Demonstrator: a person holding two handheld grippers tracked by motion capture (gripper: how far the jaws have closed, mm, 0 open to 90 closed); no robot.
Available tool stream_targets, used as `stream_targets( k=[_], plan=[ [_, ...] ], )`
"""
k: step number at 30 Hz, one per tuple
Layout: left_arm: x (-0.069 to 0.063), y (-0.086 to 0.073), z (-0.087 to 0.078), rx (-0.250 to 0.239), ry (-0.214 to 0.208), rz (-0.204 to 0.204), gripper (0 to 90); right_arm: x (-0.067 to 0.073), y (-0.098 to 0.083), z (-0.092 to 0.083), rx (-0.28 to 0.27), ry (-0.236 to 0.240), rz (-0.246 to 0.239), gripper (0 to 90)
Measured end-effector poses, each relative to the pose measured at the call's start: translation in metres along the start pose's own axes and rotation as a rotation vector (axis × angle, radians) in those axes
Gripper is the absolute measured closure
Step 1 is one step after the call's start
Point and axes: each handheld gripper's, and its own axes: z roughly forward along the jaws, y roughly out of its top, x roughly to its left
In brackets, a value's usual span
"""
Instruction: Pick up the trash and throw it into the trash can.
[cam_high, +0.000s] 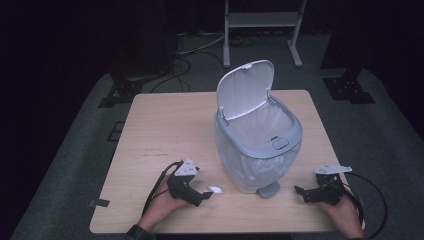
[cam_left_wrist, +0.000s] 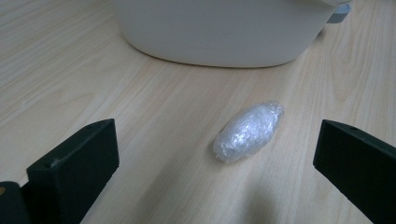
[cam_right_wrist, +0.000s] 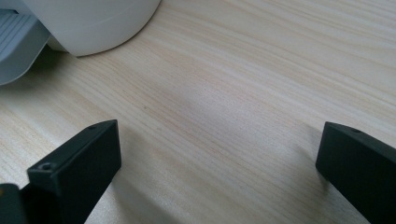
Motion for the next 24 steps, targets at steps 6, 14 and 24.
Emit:
stream_targets(
  k=[6,14,24],
  plan=[
    [-0.003,0.003,0.011,0.009,-0.014,0.015,0.0,0.000,0.000,0.000,0.000,0.000,0.000,0.0],
    [-0.009,0.006,0.027,0.032,-0.041,0.045,0.0,0.000,0.000,0.000,0.000,0.000,0.000,0.0],
    [-0.012,0.005,0.038,0.076,-0.049,0.084,1.9,0.000,0.000,0.000,0.000,0.000,-0.001,0.0]
  ],
)
